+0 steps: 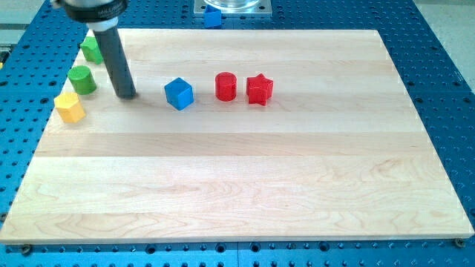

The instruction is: Adjust the cube parallel left to the red circle

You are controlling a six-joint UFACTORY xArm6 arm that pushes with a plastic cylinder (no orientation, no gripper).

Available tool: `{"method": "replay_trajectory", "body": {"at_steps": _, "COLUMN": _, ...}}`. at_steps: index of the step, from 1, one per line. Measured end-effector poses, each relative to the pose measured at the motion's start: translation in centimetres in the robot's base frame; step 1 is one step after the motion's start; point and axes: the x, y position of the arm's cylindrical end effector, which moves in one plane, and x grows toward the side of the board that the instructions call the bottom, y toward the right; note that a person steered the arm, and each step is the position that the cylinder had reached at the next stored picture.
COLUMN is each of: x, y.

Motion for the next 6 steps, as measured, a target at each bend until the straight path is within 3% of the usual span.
{"method": "replay_trajectory", "body": {"at_steps": 3, "x": 2.9, "y": 6.4}}
{"method": "replay_trajectory", "body": {"at_steps": 4, "x": 0.7, "y": 10.2}}
{"method": "replay_trajectory", "body": {"at_steps": 5, "x": 0.2, "y": 10.6}}
{"method": "replay_trajectory", "body": {"at_steps": 6, "x": 3.7, "y": 7.9}}
